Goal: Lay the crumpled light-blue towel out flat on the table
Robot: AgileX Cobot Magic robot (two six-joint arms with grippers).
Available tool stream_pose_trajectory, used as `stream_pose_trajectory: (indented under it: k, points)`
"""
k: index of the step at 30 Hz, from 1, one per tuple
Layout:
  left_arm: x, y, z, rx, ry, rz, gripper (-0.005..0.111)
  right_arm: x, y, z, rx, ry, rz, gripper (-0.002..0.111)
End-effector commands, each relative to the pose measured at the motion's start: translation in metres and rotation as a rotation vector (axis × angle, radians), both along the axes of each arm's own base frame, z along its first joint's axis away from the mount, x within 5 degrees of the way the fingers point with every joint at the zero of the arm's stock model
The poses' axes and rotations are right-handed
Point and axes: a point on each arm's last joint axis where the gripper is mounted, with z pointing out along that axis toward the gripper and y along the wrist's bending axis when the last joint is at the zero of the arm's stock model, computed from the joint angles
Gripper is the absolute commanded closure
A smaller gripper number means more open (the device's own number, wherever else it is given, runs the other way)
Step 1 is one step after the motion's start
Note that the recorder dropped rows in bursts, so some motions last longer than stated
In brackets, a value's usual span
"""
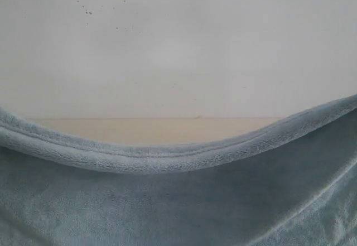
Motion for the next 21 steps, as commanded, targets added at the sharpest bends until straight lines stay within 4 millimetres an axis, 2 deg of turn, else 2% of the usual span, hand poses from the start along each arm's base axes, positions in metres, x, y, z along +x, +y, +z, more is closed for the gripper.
stream_pose_trajectory:
  k: [1, 6, 14, 17, 21]
  points:
    - [-0.018, 0.009, 0.009, 0.044, -0.016, -0.022, 0.103, -0.033, -0.007, 0.022, -0.004, -0.049, -0.028, 0.108]
    - [-0.037, 0.025, 0.020, 0.031, -0.091, 0.049, 0.103, -0.064, -0.011, 0.031, 0.002, -0.088, -0.038, 0.108]
    - [-0.052, 0.033, 0.028, 0.066, -0.146, 0.042, 0.103, -0.103, -0.016, 0.001, 0.014, -0.034, -0.059, 0.108]
    - [-0.053, 0.034, 0.028, 0.071, -0.150, 0.042, 0.103, -0.119, -0.018, -0.005, 0.018, -0.051, -0.064, 0.108]
    - [-0.053, 0.033, 0.028, 0.071, -0.151, 0.038, 0.103, -0.140, -0.021, -0.002, 0.024, -0.091, -0.074, 0.108]
